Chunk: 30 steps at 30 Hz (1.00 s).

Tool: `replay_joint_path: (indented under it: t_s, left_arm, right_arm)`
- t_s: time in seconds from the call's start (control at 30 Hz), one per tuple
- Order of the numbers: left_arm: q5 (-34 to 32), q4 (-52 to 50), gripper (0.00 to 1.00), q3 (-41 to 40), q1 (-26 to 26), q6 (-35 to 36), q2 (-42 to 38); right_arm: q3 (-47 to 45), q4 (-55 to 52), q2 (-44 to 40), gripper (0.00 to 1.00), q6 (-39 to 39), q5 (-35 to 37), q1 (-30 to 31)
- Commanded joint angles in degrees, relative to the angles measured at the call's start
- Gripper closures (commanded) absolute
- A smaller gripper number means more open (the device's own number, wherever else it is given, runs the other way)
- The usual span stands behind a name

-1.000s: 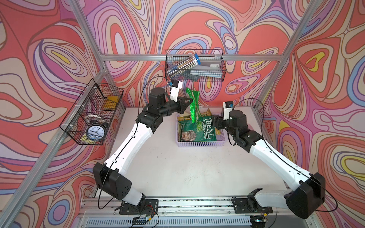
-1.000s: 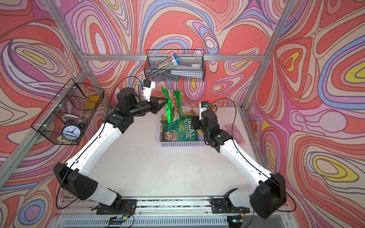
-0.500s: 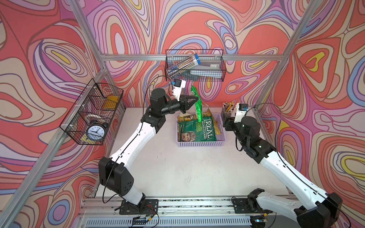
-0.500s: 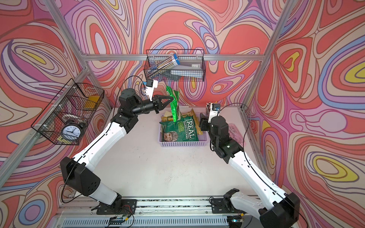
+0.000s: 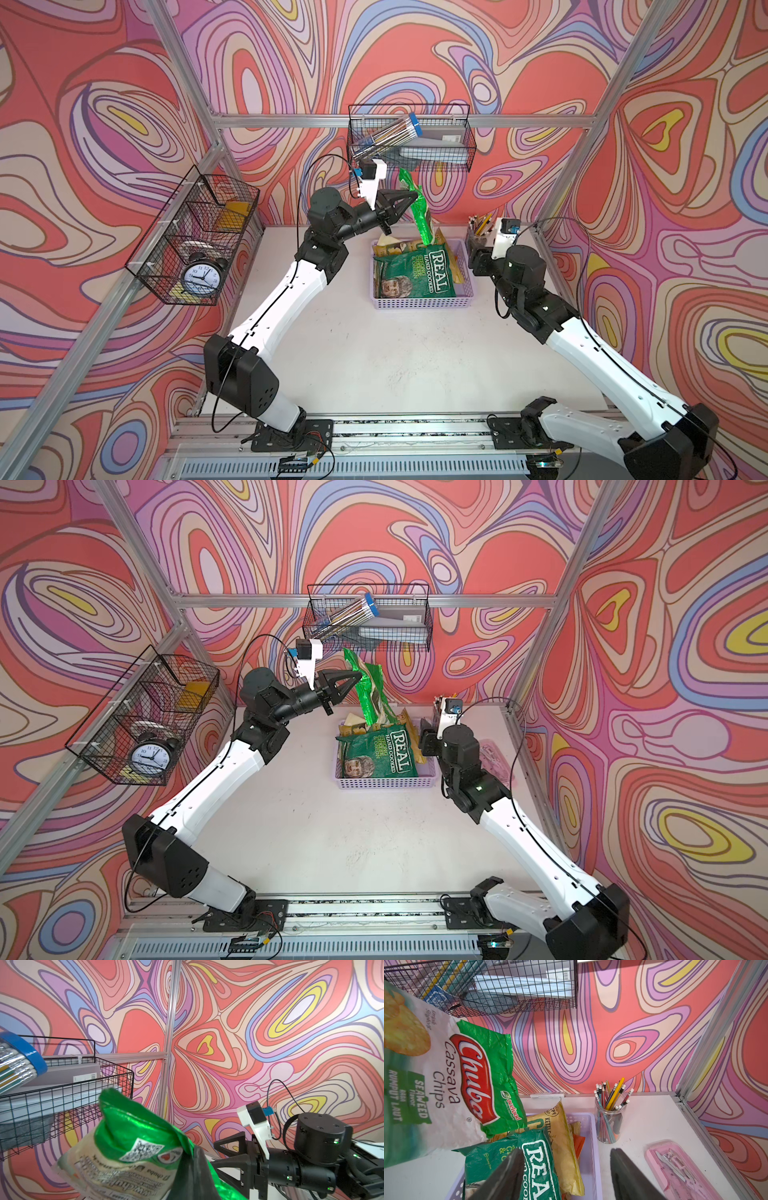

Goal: Put the potato chips into the basket
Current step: Place the potato chip in the basket.

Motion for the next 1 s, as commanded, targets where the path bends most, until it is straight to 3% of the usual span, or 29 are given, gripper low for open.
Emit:
replay_joint_path:
  t_s: [0.0,0.23,0.57,0.73,0.97]
  left_arm:
    - [1.2,7.9,1.0,-4.6,-0.2,-2.8,-1.0]
    - [5.4,25.6,1.0,-13.0,0.3,-15.5,8.8]
    - [7.2,54.4,1.0,-19.8,12.5,-38.9,27.6]
    - [8.9,48.0,1.0,-22.0,13.8,-34.1,29.3]
    - [10.1,49.2,1.0,-25.6,13.8,-32.6,27.4]
  right_arm:
    - [-1.2,1.7,-0.2,0.33,-0.8,1.6,0.2]
    - [-0.8,1.6,1.2,0.33,-0.4,0.7,0.2]
    - [-0.4,0.6,2.9,0.33,0.8,-1.4,0.3]
    - [1.5,-0.3,5.5,0.33,0.6,-3.7,0.2]
    - [13.5,-8.8,22.9,0.27,3.6,-13.9,0.2]
